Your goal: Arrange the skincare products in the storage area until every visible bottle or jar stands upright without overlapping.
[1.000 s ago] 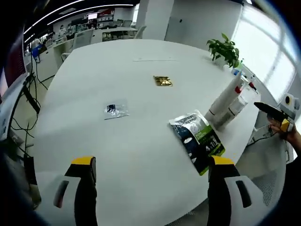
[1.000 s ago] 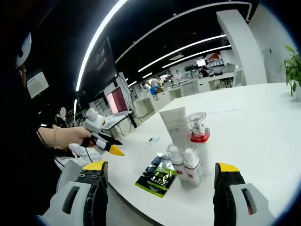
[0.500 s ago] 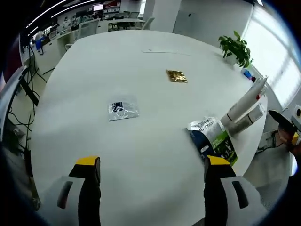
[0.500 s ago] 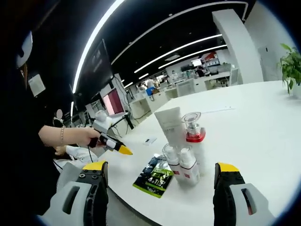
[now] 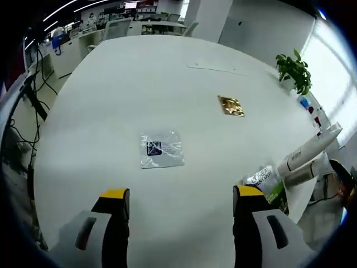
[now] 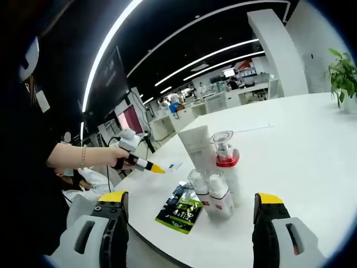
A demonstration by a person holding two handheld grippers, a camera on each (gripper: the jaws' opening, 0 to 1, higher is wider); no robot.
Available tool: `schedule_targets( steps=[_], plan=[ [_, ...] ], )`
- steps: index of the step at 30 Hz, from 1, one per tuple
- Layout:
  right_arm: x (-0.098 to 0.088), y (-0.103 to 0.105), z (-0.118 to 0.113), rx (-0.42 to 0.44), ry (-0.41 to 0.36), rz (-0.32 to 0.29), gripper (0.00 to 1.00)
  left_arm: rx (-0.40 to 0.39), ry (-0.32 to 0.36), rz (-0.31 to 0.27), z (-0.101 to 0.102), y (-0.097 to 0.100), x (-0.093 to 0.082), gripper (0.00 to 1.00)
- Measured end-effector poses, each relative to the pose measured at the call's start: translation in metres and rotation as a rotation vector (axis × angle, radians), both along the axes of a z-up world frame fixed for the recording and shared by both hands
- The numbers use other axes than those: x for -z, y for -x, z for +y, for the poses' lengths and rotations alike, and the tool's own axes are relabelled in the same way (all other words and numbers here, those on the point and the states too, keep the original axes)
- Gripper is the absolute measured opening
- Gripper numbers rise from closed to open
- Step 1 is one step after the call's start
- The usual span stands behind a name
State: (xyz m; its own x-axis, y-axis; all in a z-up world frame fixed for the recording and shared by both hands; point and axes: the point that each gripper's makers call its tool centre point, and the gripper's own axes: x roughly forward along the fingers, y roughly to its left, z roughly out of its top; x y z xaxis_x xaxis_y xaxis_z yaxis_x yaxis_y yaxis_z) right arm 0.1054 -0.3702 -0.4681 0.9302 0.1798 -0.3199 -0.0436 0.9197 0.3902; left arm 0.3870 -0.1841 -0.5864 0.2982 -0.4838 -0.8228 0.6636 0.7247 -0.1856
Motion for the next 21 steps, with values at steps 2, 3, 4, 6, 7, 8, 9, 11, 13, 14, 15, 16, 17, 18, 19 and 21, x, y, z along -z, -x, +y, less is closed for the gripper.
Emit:
schedule_targets(
  steps=[2,3,4,6,7,8,9,11,13,14,15,16,17,18,19,21],
  plan=[
    [0.000,0.000,-0.001,0.004,-0.001,0.002,0.98,0.003,-0.011,-0.008,-0.002,-0.005,0.002,0.68],
    [0.000,0.000,-0.001,0.005,-0.001,0.003,0.98,0.003,-0.016,-0.010,-0.003,-0.008,0.003,0.67],
    [0.001,0.000,-0.001,0.007,-0.003,0.004,0.98,0.005,-0.022,-0.011,-0.005,-0.012,0.005,0.66],
    [0.001,0.000,-0.002,0.011,-0.005,0.007,0.98,0.003,-0.033,-0.008,-0.006,-0.016,0.007,0.65],
    [0.002,0.000,-0.002,0.013,-0.003,0.008,0.97,0.001,-0.036,-0.005,-0.007,-0.017,0.009,0.65],
    [0.002,0.000,-0.003,0.016,-0.002,0.009,0.97,-0.003,-0.037,0.000,-0.009,-0.018,0.011,0.65],
    [0.002,0.000,-0.003,0.018,-0.003,0.010,0.97,-0.007,-0.037,0.002,-0.010,-0.019,0.012,0.65],
    [0.002,0.000,-0.004,0.022,-0.006,0.012,0.97,-0.019,-0.038,0.005,-0.013,-0.022,0.014,0.63],
    [0.003,-0.001,-0.004,0.023,-0.008,0.016,0.97,-0.031,-0.041,0.001,-0.015,-0.025,0.015,0.62],
    [0.004,-0.001,-0.004,0.023,-0.008,0.019,0.97,-0.039,-0.043,-0.001,-0.017,-0.028,0.016,0.62],
    [0.004,-0.001,-0.005,0.023,-0.009,0.022,0.97,-0.039,-0.046,-0.003,-0.018,-0.030,0.017,0.62],
    [0.005,-0.001,-0.005,0.023,-0.009,0.024,0.97,-0.039,-0.052,-0.002,-0.019,-0.032,0.019,0.62],
    [0.005,-0.001,-0.005,0.022,-0.008,0.025,0.97,-0.041,-0.057,-0.002,-0.020,-0.034,0.019,0.62],
    [0.006,-0.001,-0.005,0.022,-0.007,0.028,0.97,-0.045,-0.065,-0.009,-0.020,-0.037,0.020,0.62],
    [0.006,-0.001,-0.004,0.021,-0.007,0.030,0.97,-0.046,-0.069,-0.015,-0.021,-0.039,0.020,0.61],
    [0.007,-0.001,-0.004,0.022,-0.009,0.033,0.97,-0.057,-0.079,-0.024,-0.021,-0.045,0.022,0.60]
  ],
)
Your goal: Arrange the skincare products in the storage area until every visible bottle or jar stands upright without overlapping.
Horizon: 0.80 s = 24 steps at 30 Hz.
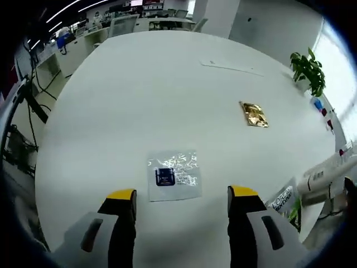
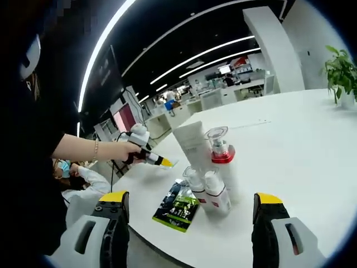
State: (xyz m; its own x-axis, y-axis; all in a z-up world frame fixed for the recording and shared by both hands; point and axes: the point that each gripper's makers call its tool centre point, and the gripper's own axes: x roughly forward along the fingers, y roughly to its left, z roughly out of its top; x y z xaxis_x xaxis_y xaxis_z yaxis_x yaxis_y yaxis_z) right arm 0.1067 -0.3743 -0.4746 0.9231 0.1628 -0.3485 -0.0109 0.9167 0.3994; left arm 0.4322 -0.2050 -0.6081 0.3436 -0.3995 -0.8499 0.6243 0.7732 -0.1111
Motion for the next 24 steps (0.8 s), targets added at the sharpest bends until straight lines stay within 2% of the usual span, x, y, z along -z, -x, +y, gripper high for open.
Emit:
schedule_targets(
  steps=[5,12,19,24],
  plan=[
    [0.0023,-0.0004,-0.0018,0.004,-0.002,0.007,0.97,-0.018,-0.010,0.003,-0.0003,-0.0027,0.0050,0.59],
    [0.0036,-0.0007,-0.0010,0.002,0.000,0.016,0.97,-0.014,-0.035,-0.025,0.0017,-0.0059,0.0045,0.55],
    [0.0034,-0.0009,-0.0003,0.006,0.003,0.018,0.96,0.055,-0.117,-0.087,0.0025,-0.0046,0.0093,0.54],
    [0.0033,-0.0008,-0.0010,0.008,0.004,0.017,0.96,0.068,-0.105,-0.097,-0.0025,-0.0042,0.0072,0.45]
  ],
)
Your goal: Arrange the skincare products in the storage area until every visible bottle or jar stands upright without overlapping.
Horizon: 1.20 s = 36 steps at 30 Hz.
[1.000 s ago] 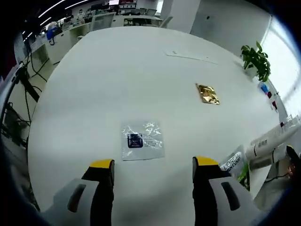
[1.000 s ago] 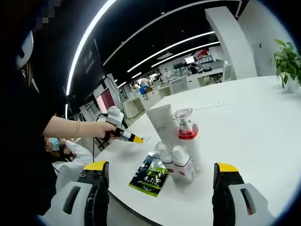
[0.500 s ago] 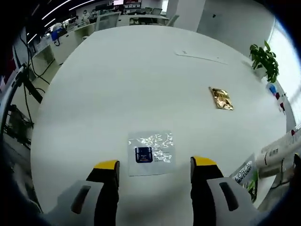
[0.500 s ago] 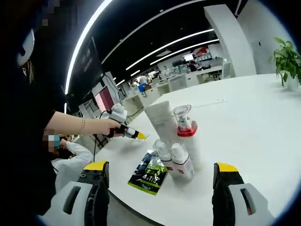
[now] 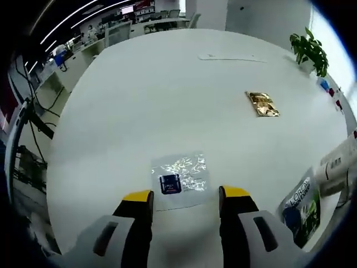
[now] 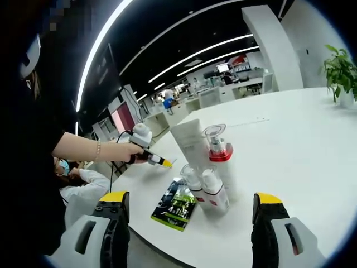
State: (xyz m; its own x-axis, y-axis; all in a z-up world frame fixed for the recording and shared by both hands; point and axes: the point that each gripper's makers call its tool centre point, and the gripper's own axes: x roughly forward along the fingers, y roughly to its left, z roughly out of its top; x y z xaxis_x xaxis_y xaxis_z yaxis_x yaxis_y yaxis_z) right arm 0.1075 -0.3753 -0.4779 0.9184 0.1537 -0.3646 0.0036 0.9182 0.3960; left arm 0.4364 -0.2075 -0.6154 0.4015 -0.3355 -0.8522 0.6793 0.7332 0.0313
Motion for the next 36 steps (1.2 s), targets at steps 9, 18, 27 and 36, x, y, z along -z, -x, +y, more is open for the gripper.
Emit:
schedule_targets(
  steps=[9,18,27,36],
  plan=[
    [0.001,0.000,0.000,-0.006,0.005,0.001,0.96,-0.025,0.015,0.015,0.002,-0.001,-0.001,0.41],
    [-0.001,0.000,0.001,-0.013,0.006,-0.006,0.96,-0.033,0.042,0.000,0.006,0.001,-0.015,0.41],
    [-0.004,0.001,0.003,-0.024,0.017,-0.024,0.96,-0.046,0.043,-0.007,0.023,0.023,-0.026,0.41],
    [-0.010,0.000,0.006,-0.033,0.022,-0.054,0.99,-0.041,0.047,-0.010,0.033,0.049,-0.034,0.40]
  ],
)
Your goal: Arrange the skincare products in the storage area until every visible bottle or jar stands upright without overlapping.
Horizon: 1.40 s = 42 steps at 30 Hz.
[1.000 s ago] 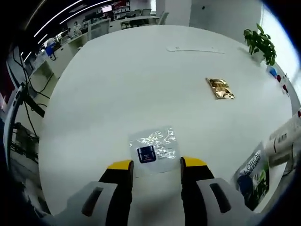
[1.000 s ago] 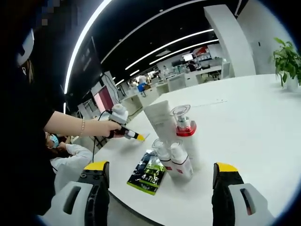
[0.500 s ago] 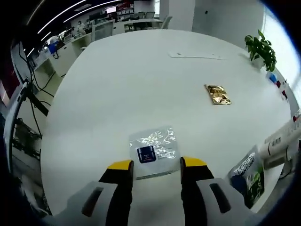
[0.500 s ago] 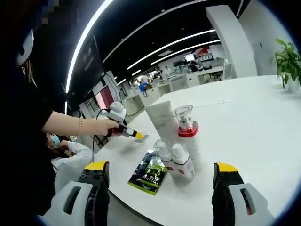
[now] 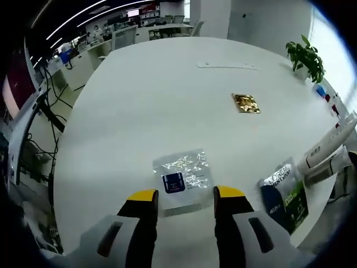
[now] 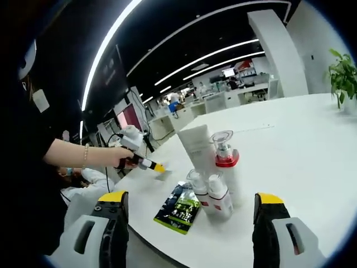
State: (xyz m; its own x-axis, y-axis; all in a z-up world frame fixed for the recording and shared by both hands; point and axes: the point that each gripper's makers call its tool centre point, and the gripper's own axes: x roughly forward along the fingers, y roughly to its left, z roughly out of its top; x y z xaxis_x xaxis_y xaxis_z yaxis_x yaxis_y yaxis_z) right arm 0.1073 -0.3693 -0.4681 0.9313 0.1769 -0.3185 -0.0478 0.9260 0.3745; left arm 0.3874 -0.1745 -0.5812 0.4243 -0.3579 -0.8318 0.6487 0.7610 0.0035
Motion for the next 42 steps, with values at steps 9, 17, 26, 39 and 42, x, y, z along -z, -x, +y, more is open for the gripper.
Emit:
schedule_targets(
  steps=[9,17,26,39,42],
  plan=[
    [0.002,0.001,-0.004,-0.004,0.020,-0.011,0.99,-0.001,-0.001,0.004,0.008,0.023,-0.003,0.40],
    [0.004,0.001,-0.002,-0.021,0.026,-0.014,0.99,0.007,-0.006,0.030,0.013,0.049,0.004,0.41],
    [0.005,0.001,0.001,-0.034,0.029,-0.018,0.99,-0.006,-0.012,0.066,0.023,0.086,0.016,0.41],
    [0.003,0.002,0.010,-0.072,0.024,-0.029,0.99,-0.012,-0.025,0.109,0.024,0.133,0.027,0.41],
    [0.002,0.002,0.011,-0.076,0.017,-0.034,0.99,-0.016,-0.026,0.109,0.022,0.140,0.027,0.41]
  ],
)
